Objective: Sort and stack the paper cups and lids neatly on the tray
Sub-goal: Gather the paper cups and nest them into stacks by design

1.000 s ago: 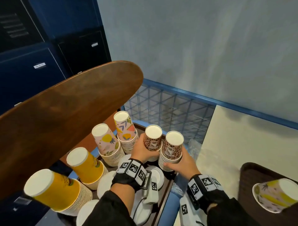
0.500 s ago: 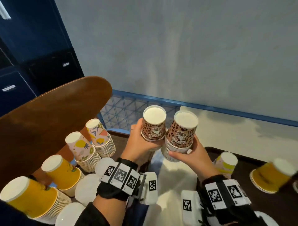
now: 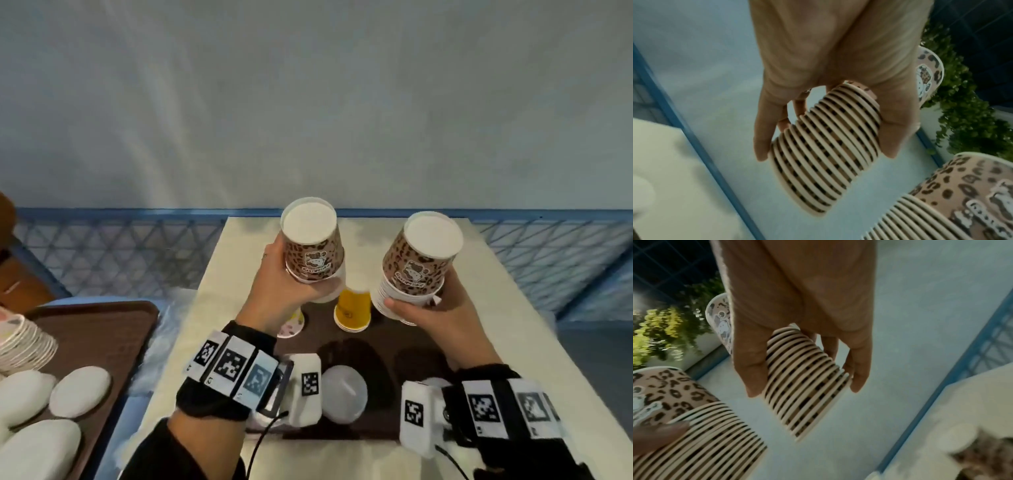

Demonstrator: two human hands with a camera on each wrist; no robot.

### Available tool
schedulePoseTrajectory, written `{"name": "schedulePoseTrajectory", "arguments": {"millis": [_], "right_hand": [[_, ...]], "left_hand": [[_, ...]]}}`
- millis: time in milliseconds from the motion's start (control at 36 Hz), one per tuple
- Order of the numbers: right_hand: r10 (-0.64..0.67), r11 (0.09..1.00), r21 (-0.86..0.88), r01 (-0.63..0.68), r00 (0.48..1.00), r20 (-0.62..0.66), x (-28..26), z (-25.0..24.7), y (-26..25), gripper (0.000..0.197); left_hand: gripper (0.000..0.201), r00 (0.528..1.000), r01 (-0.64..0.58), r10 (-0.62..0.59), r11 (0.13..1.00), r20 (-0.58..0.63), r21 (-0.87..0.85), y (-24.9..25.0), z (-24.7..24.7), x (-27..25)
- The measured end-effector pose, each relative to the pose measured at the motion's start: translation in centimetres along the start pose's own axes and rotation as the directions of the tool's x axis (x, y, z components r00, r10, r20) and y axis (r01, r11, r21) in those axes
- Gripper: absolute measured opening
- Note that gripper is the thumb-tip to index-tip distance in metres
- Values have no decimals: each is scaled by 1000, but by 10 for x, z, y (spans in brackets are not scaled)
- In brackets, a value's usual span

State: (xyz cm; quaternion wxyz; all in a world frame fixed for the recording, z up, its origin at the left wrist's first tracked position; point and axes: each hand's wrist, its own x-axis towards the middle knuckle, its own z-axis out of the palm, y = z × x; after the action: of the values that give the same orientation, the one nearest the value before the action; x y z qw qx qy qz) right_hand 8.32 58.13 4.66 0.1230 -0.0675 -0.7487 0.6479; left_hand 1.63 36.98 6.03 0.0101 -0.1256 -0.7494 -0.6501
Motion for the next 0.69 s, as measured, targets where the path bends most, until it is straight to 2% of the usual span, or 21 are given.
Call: {"name": "schedulePoseTrajectory", "arguments": {"millis": [56,139,250,306,361,444,583,694], "right_hand": [[6,999,-32,-8,997,-81,4,-31,11,77],[27,998,-44,-35,987,-161,13,-76,35,71],[90,989,-88,-116,964,-251,28,-125,73,74],[110,986,-89,-141,951,-289,35,-144,91,76],[129,984,-77,-162,937,-324,40,-158,107,76],[164,981,-44,-190,923,-348,46,-176,127,76],[237,950,-107,-294,899,-367,58,-197,161,79],[278,928,-130,-349,882,-382,65,-206,179,82]], "left_hand": [[81,998,17,-17,1000,55,4,-5,33,5],[93,991,77,-80,997,110,30,-17,84,12],[90,974,147,-152,988,167,42,-32,150,20],[80,958,182,-189,982,217,49,-40,177,26],[71,940,200,-204,979,274,44,-45,200,33],[71,922,207,-226,974,313,92,-53,232,43],[91,898,212,-279,952,339,223,-72,275,56],[78,878,207,-323,921,352,329,-85,297,59]]}}
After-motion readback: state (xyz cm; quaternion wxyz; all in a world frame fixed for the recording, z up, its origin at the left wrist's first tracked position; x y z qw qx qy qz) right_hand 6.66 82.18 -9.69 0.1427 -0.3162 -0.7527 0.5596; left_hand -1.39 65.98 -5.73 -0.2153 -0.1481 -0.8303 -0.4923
